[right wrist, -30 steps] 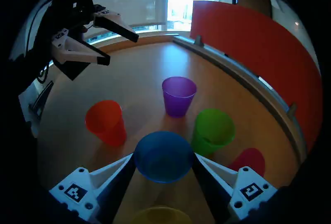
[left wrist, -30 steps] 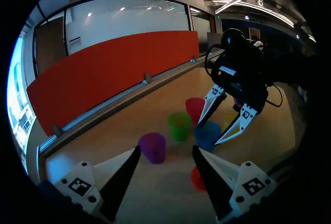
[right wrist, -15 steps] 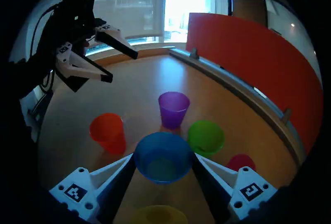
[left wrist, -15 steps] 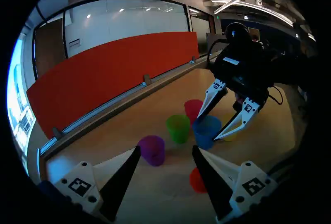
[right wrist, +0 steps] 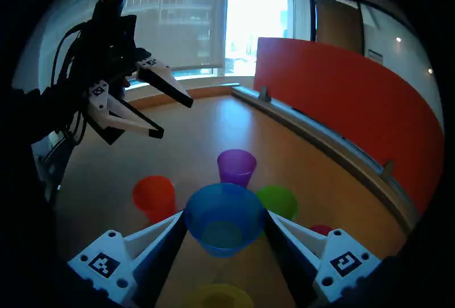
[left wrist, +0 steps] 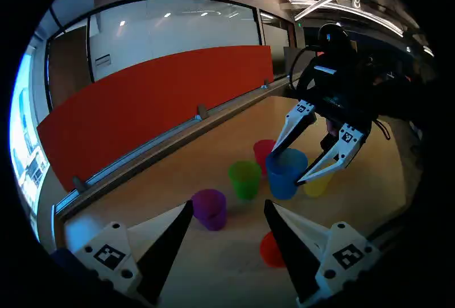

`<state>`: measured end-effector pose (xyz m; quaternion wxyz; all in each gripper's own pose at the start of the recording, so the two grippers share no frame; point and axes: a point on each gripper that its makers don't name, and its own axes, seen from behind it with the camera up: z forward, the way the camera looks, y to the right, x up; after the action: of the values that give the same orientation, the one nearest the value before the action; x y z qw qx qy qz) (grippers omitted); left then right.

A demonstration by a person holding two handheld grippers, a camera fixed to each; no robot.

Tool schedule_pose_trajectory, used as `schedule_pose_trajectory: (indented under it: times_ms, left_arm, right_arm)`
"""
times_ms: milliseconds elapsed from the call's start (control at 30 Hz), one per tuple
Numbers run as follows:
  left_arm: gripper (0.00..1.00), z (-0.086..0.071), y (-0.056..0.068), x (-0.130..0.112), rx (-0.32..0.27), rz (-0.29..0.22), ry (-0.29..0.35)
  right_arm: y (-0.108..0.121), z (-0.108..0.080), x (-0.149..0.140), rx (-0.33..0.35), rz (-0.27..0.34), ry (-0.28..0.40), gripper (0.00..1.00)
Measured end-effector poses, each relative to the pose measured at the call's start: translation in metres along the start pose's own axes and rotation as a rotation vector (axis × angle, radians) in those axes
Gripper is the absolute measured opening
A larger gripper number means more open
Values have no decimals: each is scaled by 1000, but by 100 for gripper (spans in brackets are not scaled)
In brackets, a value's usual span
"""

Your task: Pour water

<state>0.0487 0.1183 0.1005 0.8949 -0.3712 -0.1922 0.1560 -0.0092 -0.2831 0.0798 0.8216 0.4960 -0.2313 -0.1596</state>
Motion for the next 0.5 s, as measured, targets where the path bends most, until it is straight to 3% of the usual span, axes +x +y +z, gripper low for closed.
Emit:
schedule_pose_trajectory:
  times_ms: [500]
  left_arm:
    - [92, 1, -1, 6, 2, -1, 9]
  right_arm:
    - [0, -17, 39, -13, 19, 146, 93]
